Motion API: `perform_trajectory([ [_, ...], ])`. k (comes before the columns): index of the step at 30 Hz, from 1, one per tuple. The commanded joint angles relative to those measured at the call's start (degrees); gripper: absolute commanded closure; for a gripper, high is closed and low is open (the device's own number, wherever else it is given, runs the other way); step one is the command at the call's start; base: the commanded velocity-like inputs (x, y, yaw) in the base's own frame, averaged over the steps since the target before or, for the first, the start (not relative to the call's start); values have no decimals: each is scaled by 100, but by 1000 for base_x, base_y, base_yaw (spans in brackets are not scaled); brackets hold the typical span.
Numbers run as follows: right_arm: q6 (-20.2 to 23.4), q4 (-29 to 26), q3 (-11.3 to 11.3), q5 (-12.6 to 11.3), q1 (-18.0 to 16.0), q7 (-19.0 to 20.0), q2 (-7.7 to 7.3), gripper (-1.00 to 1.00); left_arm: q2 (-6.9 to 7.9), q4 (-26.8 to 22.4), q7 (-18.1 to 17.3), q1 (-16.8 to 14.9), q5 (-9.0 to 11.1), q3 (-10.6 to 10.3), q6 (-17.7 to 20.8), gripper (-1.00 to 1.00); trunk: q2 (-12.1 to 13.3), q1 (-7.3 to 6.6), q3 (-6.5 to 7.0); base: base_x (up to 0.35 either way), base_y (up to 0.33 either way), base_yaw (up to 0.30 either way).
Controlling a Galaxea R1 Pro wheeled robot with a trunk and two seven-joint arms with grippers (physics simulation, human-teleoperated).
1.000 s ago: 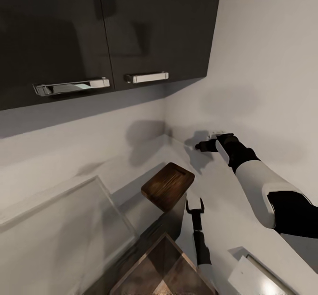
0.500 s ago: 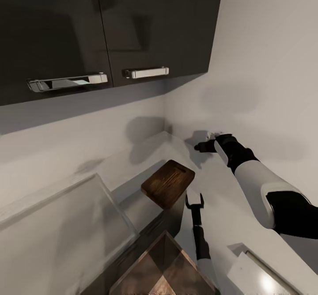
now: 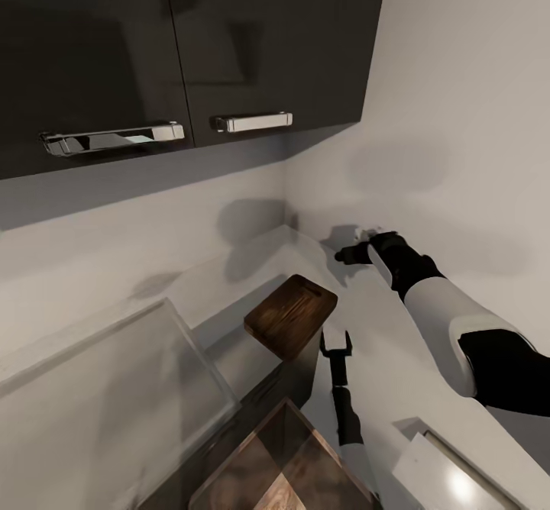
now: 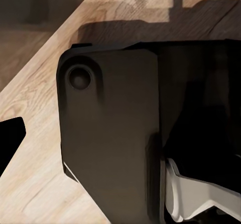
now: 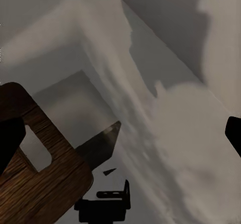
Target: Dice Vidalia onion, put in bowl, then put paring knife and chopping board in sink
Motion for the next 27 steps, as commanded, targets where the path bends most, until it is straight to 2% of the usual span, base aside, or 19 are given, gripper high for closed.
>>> perform_trajectory([
  [1, 32, -12, 62, 6, -7, 21, 4, -100, -4, -5, 13, 2, -60, 24, -9, -100, -11, 3, -10, 0, 0, 0],
  [4, 41, -36, 187, 13, -10, 16, 68, -100, -10, -1, 13, 2, -61, 24, -9, -100, -11, 3, -11, 0, 0, 0],
  [6, 53, -48, 261, 19, -10, 2, 176, -100, -12, 1, 13, 2, -60, 24, -9, -100, -11, 3, -11, 0, 0, 0],
  [13, 59, -55, 318, 24, -12, -22, 463, -100, -13, 2, 13, 2, -63, 24, -12, -100, -11, 3, -11, 0, 0, 0],
  [18, 10, -123, 330, 20, -5, 13, 496, -100, -13, 2, 13, 2, -68, 24, -13, -100, -11, 3, -11, 0, 0, 0],
  [27, -4, -278, 340, 16, -2, 14, 451, -100, -16, 27, 13, 2, -68, 24, -9, -100, -11, 3, -11, 0, 0, 0],
])
